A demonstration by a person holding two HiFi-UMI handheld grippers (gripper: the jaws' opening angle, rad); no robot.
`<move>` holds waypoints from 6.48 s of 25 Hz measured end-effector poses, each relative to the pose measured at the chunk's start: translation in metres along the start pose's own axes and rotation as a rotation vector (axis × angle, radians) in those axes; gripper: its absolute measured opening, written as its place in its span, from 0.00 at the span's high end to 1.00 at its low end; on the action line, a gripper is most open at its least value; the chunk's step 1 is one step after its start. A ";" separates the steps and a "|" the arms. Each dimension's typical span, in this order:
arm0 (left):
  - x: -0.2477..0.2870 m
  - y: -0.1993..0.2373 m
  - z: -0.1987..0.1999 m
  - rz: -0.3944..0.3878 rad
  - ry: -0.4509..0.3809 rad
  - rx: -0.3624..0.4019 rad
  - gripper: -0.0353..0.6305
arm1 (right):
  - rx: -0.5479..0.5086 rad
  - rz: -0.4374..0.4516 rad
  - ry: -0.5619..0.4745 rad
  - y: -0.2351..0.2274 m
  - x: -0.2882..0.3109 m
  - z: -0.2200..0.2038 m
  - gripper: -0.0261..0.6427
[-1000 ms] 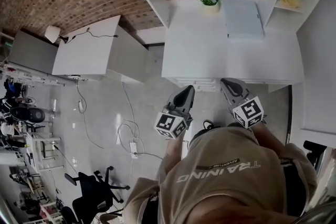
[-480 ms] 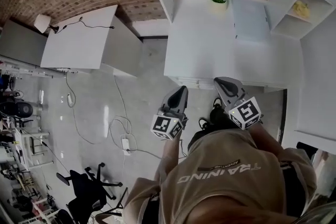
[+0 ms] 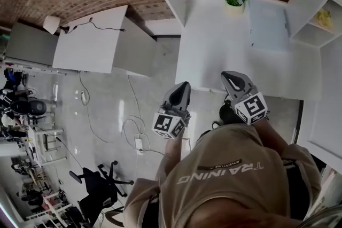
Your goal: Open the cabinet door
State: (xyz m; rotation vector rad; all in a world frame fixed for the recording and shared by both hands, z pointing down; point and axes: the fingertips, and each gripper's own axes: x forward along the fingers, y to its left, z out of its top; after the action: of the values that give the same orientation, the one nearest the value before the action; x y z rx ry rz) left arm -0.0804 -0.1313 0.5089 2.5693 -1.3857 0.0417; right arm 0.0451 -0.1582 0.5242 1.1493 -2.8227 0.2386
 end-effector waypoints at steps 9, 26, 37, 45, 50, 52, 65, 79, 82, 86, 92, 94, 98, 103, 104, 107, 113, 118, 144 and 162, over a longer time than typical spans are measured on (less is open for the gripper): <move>0.090 0.022 0.046 0.007 -0.079 -0.037 0.94 | 0.015 0.045 -0.021 -0.076 0.047 0.017 0.94; 0.158 0.052 0.055 -0.124 0.010 0.023 0.94 | 0.039 -0.041 0.035 -0.125 0.082 0.014 0.94; 0.185 0.057 0.081 -0.413 0.024 0.062 0.94 | 0.006 -0.315 0.000 -0.133 0.076 0.057 0.94; 0.190 0.058 0.079 -0.574 0.023 0.062 0.94 | 0.130 -0.457 -0.022 -0.127 0.072 0.057 0.94; 0.191 0.062 0.092 -0.562 0.013 0.029 0.94 | 0.130 -0.486 -0.023 -0.138 0.061 0.068 0.94; 0.192 0.061 0.109 -0.565 0.002 -0.031 0.94 | 0.091 -0.490 -0.055 -0.144 0.058 0.084 0.94; 0.195 0.029 0.218 -0.522 -0.189 0.163 0.94 | -0.121 -0.406 -0.215 -0.154 0.050 0.186 0.94; 0.189 0.034 0.218 -0.437 -0.196 0.106 0.94 | -0.248 -0.336 -0.217 -0.177 0.055 0.266 0.94; 0.184 0.038 0.221 -0.428 -0.202 0.110 0.94 | -0.267 -0.345 -0.223 -0.184 0.060 0.274 0.94; 0.183 0.034 0.212 -0.449 -0.179 0.106 0.94 | -0.279 -0.356 -0.194 -0.198 0.070 0.280 0.94; 0.190 0.026 0.191 -0.501 -0.131 0.094 0.94 | -0.258 -0.357 -0.138 -0.222 0.087 0.284 0.73; 0.197 0.028 0.185 -0.504 -0.117 0.078 0.94 | -0.261 -0.345 -0.119 -0.227 0.096 0.285 0.72; 0.205 0.030 0.179 -0.514 -0.103 0.061 0.94 | -0.208 -0.334 -0.116 -0.238 0.107 0.282 0.72; 0.212 0.032 0.169 -0.515 -0.098 0.039 0.94 | -0.183 -0.312 -0.112 -0.248 0.109 0.278 0.72; 0.213 0.033 0.168 -0.514 -0.099 0.038 0.94 | -0.186 -0.300 -0.107 -0.249 0.110 0.278 0.72; 0.213 0.039 0.163 -0.494 -0.115 0.017 0.94 | -0.215 -0.249 -0.087 -0.245 0.116 0.280 0.72; 0.211 0.048 0.151 -0.478 -0.108 -0.019 0.94 | -0.239 -0.302 -0.087 -0.243 0.118 0.282 0.72; 0.210 0.047 0.144 -0.482 -0.104 -0.028 0.94 | -0.235 -0.360 -0.077 -0.238 0.115 0.279 0.75; 0.185 0.052 0.119 -0.585 -0.020 -0.009 0.94 | -0.210 -0.263 -0.109 -0.172 0.075 0.265 0.83; 0.141 0.040 0.093 -0.440 -0.016 -0.074 0.94 | -0.206 -0.248 -0.182 -0.137 0.059 0.257 0.85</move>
State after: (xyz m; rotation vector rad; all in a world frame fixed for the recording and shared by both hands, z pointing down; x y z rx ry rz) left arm -0.0430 -0.2874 0.4432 2.7507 -0.7818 -0.0996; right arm 0.0941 -0.3406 0.2951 1.5202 -2.7294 -0.1783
